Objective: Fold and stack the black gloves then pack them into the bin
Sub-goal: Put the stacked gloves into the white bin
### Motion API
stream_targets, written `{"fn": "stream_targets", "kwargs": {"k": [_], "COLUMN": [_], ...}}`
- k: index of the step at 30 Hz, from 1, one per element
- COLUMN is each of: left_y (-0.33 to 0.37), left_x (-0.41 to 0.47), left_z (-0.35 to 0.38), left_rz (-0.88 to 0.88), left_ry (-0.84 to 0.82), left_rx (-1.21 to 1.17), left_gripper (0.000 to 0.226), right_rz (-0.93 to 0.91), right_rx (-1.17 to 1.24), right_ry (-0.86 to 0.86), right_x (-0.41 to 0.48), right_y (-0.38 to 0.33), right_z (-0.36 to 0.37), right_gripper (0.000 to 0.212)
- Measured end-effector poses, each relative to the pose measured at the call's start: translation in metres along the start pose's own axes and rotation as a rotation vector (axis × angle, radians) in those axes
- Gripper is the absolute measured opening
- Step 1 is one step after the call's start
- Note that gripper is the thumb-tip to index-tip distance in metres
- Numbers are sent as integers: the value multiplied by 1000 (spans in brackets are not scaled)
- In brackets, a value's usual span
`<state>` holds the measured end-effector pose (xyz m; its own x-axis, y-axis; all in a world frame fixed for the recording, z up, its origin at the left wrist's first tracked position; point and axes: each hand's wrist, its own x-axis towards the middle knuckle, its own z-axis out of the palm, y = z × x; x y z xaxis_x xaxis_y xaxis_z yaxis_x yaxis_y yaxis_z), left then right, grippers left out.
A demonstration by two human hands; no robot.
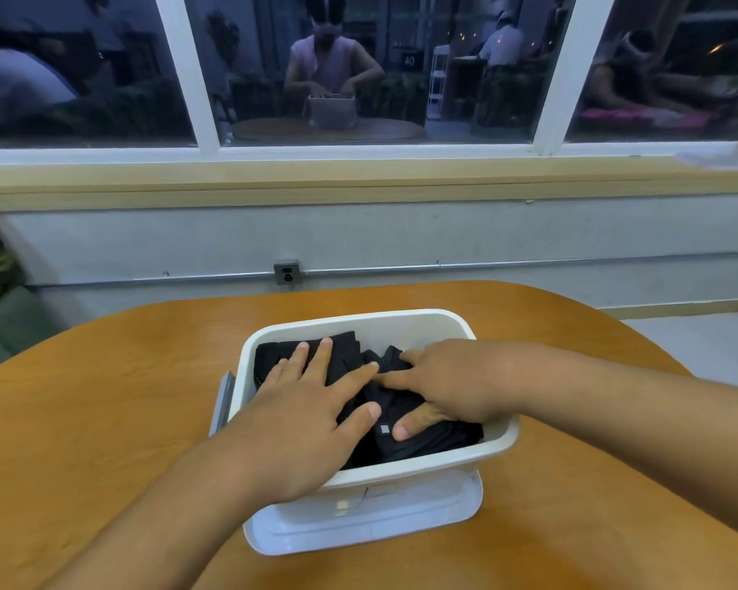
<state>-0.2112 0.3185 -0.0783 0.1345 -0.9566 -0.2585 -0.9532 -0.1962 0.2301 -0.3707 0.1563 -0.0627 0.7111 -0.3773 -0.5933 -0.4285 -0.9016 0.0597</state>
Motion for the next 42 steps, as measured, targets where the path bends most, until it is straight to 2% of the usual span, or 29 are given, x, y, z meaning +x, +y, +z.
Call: {"fn": "stream_targets", "kwargs": {"k": [4, 9, 11, 14, 17, 21, 25, 28, 31, 34, 38, 42], "left_y": [2, 10, 12, 12, 13, 10, -7, -21, -37, -55, -73, -73], "left_x": [-4, -2, -1, -1, -5, -21, -36, -45, -54, -60, -60, -48], "left_z": [-5, -8, -11, -13, -13, -22, -21, -18, -13, -7, 11, 31], "left_rz": [15, -13, -20, -22, -21, 10, 69, 77, 69, 15, -75, -138], "left_ry": [-31, -58, -75, -72, -51, 61, 254, 357, 437, 513, 570, 608], "left_rx": [2, 55, 68, 70, 72, -73, -130, -195, -238, -318, -579, -948], "left_gripper": [51, 47, 47, 45, 47, 44, 42, 42, 40, 38, 36, 42], "right_rz": [38, 55, 51, 23, -41, -102, -78, -57, -13, 26, 58, 51], "right_rx": [16, -88, -86, 0, 156, 343, 404, 433, 449, 454, 670, 1150], "right_ry": [18, 53, 46, 70, 191, 469, 638, 686, 665, 694, 759, 805], "right_x": [8, 13, 14, 9, -11, -53, -74, -74, -75, -71, -56, -41], "right_y": [-5, -26, -30, -22, -6, 6, 9, 11, 11, 14, 26, 24], "right_z": [2, -3, -5, -5, -7, -14, -16, -11, 0, 14, 40, 71], "right_gripper": [88, 74, 75, 80, 74, 54, 49, 45, 47, 48, 46, 54]}}
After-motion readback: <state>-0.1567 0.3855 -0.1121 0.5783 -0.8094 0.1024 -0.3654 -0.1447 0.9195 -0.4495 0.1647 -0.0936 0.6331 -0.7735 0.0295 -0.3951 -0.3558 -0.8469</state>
